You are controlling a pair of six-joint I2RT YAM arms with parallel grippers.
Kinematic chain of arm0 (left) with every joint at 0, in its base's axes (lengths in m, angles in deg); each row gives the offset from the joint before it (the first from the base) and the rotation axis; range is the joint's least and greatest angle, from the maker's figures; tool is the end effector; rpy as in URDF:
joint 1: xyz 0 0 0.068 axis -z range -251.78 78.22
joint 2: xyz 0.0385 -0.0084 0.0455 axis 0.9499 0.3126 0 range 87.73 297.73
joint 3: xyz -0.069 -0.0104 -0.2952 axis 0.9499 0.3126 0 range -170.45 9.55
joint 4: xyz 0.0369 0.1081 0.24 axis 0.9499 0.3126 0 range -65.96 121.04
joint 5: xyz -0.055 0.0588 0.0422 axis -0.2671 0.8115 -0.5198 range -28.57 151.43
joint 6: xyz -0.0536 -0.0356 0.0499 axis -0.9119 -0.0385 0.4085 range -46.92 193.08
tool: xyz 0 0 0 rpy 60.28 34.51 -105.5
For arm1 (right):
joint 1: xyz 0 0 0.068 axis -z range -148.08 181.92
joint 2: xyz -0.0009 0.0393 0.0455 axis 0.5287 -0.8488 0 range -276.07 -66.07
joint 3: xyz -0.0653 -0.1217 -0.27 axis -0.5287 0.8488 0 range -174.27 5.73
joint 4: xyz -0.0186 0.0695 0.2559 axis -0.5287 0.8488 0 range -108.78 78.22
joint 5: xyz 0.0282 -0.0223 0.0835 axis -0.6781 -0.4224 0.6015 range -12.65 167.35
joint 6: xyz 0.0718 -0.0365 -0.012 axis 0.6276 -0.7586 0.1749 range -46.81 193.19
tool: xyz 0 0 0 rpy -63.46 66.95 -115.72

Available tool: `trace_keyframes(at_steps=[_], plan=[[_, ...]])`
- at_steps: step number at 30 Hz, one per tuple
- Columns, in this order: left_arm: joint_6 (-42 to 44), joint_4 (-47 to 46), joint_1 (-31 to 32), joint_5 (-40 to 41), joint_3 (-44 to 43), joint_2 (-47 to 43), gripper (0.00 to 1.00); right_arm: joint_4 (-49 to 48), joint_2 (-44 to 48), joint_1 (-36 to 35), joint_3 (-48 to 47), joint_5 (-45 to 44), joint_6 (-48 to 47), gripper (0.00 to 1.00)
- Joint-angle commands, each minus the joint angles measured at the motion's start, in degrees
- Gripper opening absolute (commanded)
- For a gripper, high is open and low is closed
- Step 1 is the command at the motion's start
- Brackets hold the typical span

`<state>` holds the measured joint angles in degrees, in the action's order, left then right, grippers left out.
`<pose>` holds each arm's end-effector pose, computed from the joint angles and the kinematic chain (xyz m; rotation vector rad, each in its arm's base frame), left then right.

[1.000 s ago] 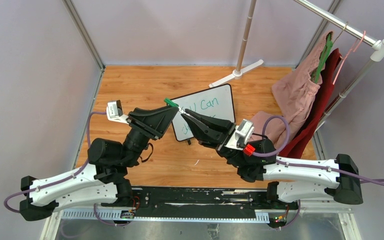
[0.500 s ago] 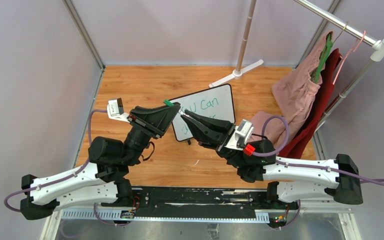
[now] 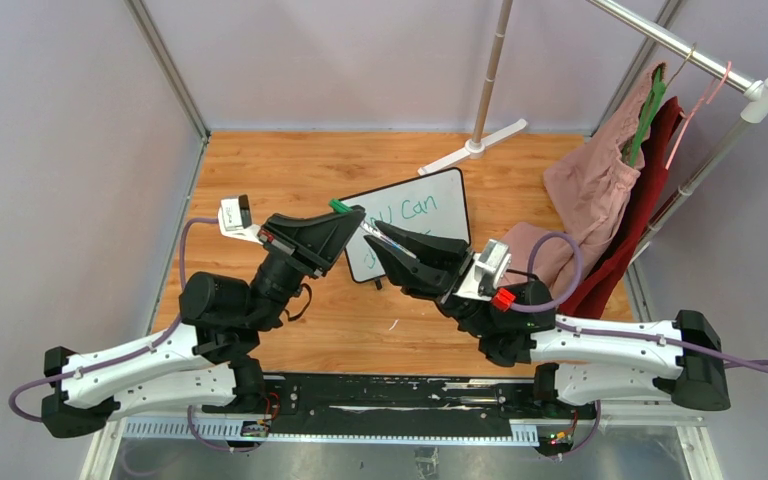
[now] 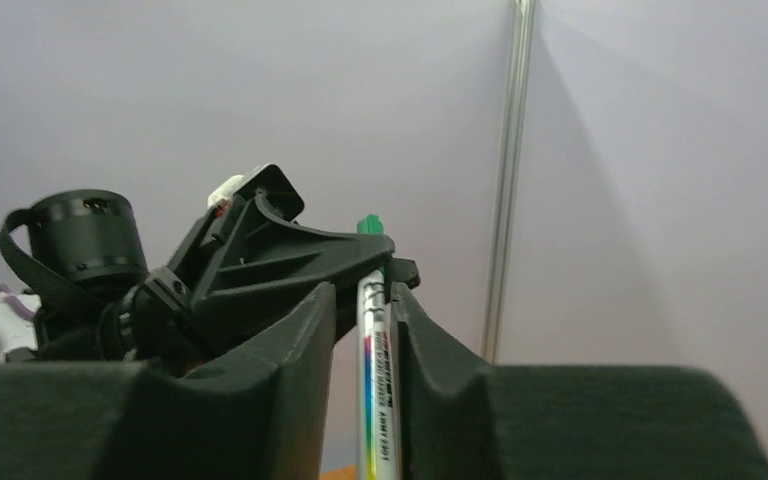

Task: Write a sentence on the whiteboard
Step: Close the whiteboard marker at the center of the board.

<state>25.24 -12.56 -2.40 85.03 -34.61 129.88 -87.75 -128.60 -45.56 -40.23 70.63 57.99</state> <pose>0.0818 -0.1368 0.4670 -0.2421 1.0753 -1.6836 0.0575 0.2208 0.4761 -0.4140 0.5587 1.0067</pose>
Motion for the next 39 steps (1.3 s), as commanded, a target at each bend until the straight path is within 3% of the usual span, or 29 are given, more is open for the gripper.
trace_keyframes(at_steps=[1, 3, 5, 10, 17, 23, 31, 39], plan=[[3.7, 3.9, 0.0, 2.7, -1.6, -1.0, 0.00, 2.4, 3.5, 0.4, 0.2, -1.1, 2.0, 0.40], [4.7, 5.5, 0.1, 4.0, -1.6, -1.5, 0.00, 7.7, 5.2, 0.4, -0.6, -0.9, 2.6, 0.50], [6.2, 8.5, 0.0, 5.4, -2.2, -2.2, 0.00, 12.2, 6.9, 0.4, -1.2, -0.4, 3.1, 0.71], [13.0, 16.7, 0.1, 7.3, -5.1, -4.6, 0.00, 26.4, 12.5, 0.4, -2.8, -1.0, 4.5, 0.81], [24.5, 31.1, 0.0, -0.6, -13.4, -7.0, 0.00, 59.9, 16.3, 1.0, -14.8, -1.7, 8.9, 0.75], [29.8, 43.3, 0.0, -12.3, -21.8, -4.0, 0.00, 75.3, 10.3, 2.1, -26.5, 8.0, 13.1, 0.74], [29.5, 47.5, 0.0, -19.7, -25.3, -0.7, 0.00, 79.0, 3.5, 3.8, -31.7, 13.1, 16.1, 0.68], [30.3, 48.5, 0.0, -19.6, -24.6, -1.2, 0.00, 77.9, 1.6, 5.4, -31.1, 13.8, 18.9, 0.44]])
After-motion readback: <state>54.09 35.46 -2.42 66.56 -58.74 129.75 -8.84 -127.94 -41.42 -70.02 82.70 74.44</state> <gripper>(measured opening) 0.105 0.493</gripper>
